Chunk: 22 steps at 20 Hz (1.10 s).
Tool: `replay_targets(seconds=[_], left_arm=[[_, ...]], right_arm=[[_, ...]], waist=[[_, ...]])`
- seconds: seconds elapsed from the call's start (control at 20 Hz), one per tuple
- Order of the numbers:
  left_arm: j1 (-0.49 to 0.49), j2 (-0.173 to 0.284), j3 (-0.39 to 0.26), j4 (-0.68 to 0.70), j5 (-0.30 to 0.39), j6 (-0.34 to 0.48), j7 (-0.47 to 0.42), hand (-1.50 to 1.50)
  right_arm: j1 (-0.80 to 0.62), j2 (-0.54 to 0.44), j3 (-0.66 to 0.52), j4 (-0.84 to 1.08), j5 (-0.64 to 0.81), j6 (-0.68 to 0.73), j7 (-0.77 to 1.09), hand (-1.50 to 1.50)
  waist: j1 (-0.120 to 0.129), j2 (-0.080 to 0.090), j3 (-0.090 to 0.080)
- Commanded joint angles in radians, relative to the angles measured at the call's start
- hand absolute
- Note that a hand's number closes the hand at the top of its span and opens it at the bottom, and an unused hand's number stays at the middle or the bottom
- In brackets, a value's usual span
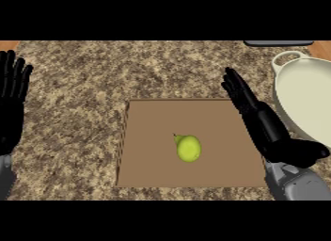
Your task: Pick the pear from the tray and place it in the pot
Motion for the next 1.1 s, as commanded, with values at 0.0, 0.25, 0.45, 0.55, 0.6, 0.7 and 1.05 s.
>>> replay_targets(seconds=[0.0,0.25,0.45,0.55,0.6,0.7,1.05], left_arm=[[-0.011,-0.068,-0.056,0.01,-0.068,0.034,-0.009,0.0],[0.092,-0.139,-0.142,0.06,-0.088,0.053,-0.039,0.0],[0.113,-0.216,-0.225,0.056,-0.118,0.097,0.004,0.0],[0.128,-0.222,-0.198,0.085,-0.128,0.077,-0.019,0.0],[0.177,-0.242,-0.211,0.095,-0.135,0.064,-0.093,0.0],[0.081,-0.277,-0.178,0.235,-0.132,0.051,-0.108,0.0],[0.163,-0.251,-0.17,0.116,-0.144,0.041,-0.072,0.0]], right_arm=[[-0.04,-0.036,-0.081,0.034,-0.048,0.102,-0.096,1.5],[-0.287,-0.166,-0.224,0.099,-0.175,0.337,-0.242,1.5],[-0.174,-0.206,-0.143,0.272,0.23,0.069,-0.196,-1.5],[-0.169,-0.14,-0.159,0.332,0.173,0.137,-0.369,-1.5],[-0.114,-0.121,-0.131,0.199,0.152,0.136,-0.345,-1.5],[-0.114,-0.136,-0.142,0.129,0.145,0.159,-0.351,-1.5],[-0.11,-0.262,-0.064,-0.076,0.236,0.268,-0.049,-1.5]], waist=[[0.018,0.032,-0.008],[0.059,0.048,-0.007],[0.034,0.038,-0.008],[0.03,0.034,-0.008],[0.024,0.032,-0.009],[0.011,0.032,-0.01],[0.017,0.025,-0.011]])
